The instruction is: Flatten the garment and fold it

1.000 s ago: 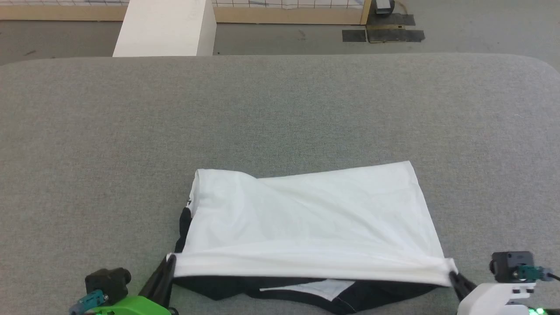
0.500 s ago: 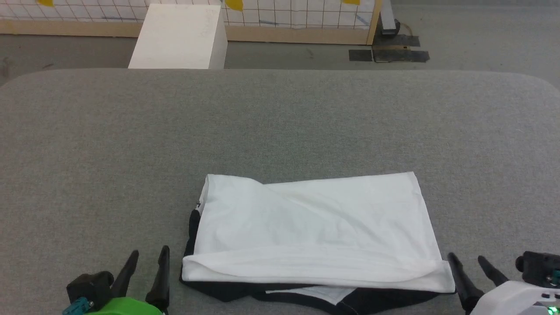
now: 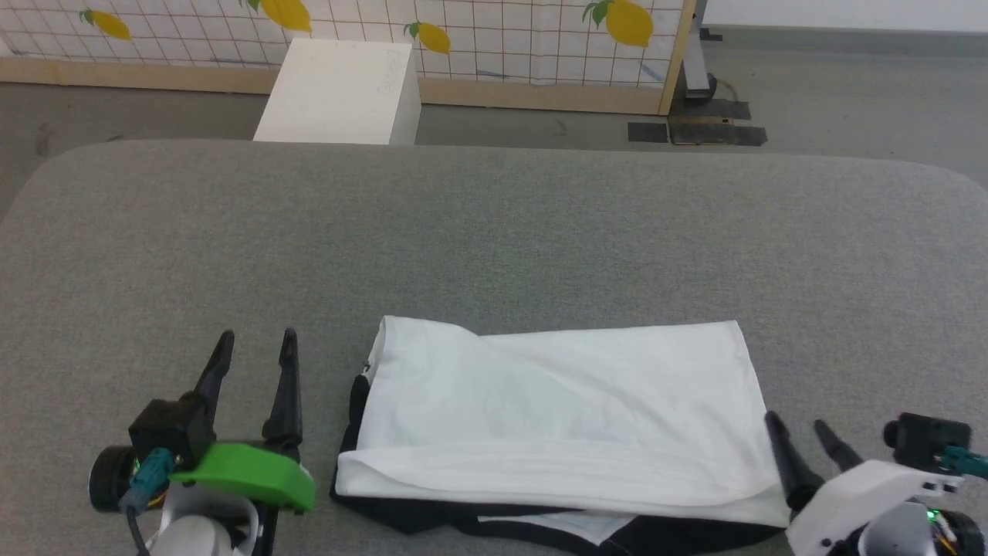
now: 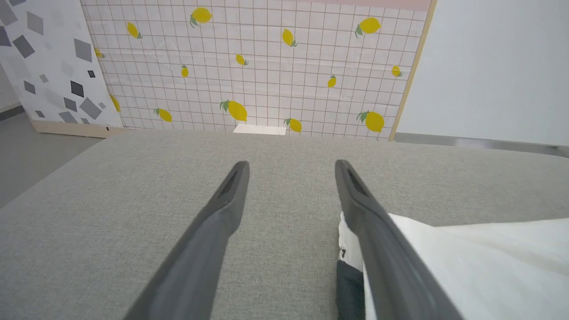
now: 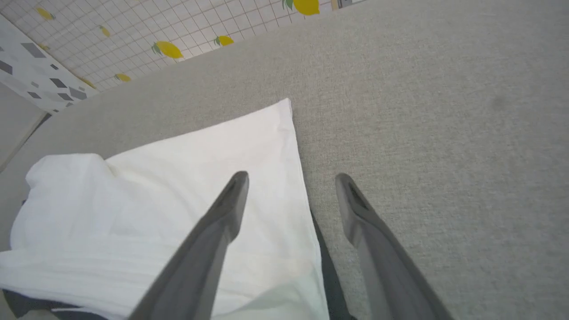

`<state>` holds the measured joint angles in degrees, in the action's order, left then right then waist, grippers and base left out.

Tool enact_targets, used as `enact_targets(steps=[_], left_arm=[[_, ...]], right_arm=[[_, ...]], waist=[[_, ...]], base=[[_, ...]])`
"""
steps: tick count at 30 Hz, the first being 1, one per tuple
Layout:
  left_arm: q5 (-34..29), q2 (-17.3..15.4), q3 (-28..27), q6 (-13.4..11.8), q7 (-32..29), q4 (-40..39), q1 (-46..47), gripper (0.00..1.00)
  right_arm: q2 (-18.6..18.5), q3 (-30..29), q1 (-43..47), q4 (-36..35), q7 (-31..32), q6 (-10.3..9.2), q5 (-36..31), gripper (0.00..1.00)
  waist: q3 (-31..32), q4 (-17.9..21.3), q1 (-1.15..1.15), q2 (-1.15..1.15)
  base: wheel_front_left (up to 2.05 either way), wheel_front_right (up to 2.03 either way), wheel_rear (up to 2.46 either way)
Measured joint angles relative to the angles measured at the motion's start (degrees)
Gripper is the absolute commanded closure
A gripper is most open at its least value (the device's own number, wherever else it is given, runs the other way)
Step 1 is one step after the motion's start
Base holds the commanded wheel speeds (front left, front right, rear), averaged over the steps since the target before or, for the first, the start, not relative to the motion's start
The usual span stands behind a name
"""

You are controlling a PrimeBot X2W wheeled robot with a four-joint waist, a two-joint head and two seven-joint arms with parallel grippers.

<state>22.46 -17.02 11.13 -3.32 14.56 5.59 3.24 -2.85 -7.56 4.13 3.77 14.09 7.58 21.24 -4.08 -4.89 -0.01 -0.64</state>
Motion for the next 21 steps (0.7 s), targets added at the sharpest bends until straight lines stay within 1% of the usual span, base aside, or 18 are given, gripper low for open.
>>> enact_targets(steps=[7, 11, 15, 18, 19, 20, 21], left_arm=[[-3.4, 3.1, -2.9, 2.3, 0.2, 3.1, 4.3, 0.0], [-4.3, 4.1, -4.1, 4.2, 0.2, 5.4, 5.5, 0.0], [-6.1, 5.1, -4.5, 5.7, 0.2, 7.3, 6.6, 0.0], [-6.6, 5.9, -4.9, 6.4, 0.2, 8.1, 7.2, 0.0], [-6.8, 6.2, -5.0, 6.5, 0.2, 8.3, 7.4, 0.0], [-6.9, 6.4, -5.1, 6.7, 0.2, 8.4, 7.4, 0.0], [-7.0, 6.6, -5.3, 6.9, 0.2, 8.5, 7.4, 0.0]], right_arm=[[0.0, 2.3, -6.2, 11.3, 2.7, 0.0, -0.1, 0.0], [0.0, 2.4, -9.0, 17.1, 6.1, 0.0, -1.7, 0.0], [-0.1, 2.7, -10.7, 19.6, 9.3, 0.0, -3.5, 0.0], [-0.4, 3.7, -11.6, 20.2, 12.0, -0.01, -3.3, 0.0], [-0.6, 4.2, -11.7, 20.2, 12.9, -0.01, -2.5, 0.12], [-0.8, 4.6, -11.7, 20.1, 13.3, -0.01, -1.9, 0.53], [-0.9, 5.0, -11.7, 20.0, 13.6, -0.02, -1.3, 0.75]], waist=[[-0.1, -0.2, 0.0, 0.0], [0.0, -0.1, 0.0, 0.0], [0.0, -0.1, 0.0, 0.0], [0.1, -0.1, 0.0, 0.0], [0.1, -0.1, 0.0, 0.0], [0.2, -0.1, 0.0, 0.0], [0.2, -0.1, 0.0, 0.0]], base=[[0.0, 0.0, 0.0], [0.0, 0.0, 0.0], [0.0, 0.0, 0.0], [0.0, 0.0, 0.0], [0.0, 0.0, 0.0], [0.0, 0.0, 0.0], [0.0, 0.0, 0.0]])
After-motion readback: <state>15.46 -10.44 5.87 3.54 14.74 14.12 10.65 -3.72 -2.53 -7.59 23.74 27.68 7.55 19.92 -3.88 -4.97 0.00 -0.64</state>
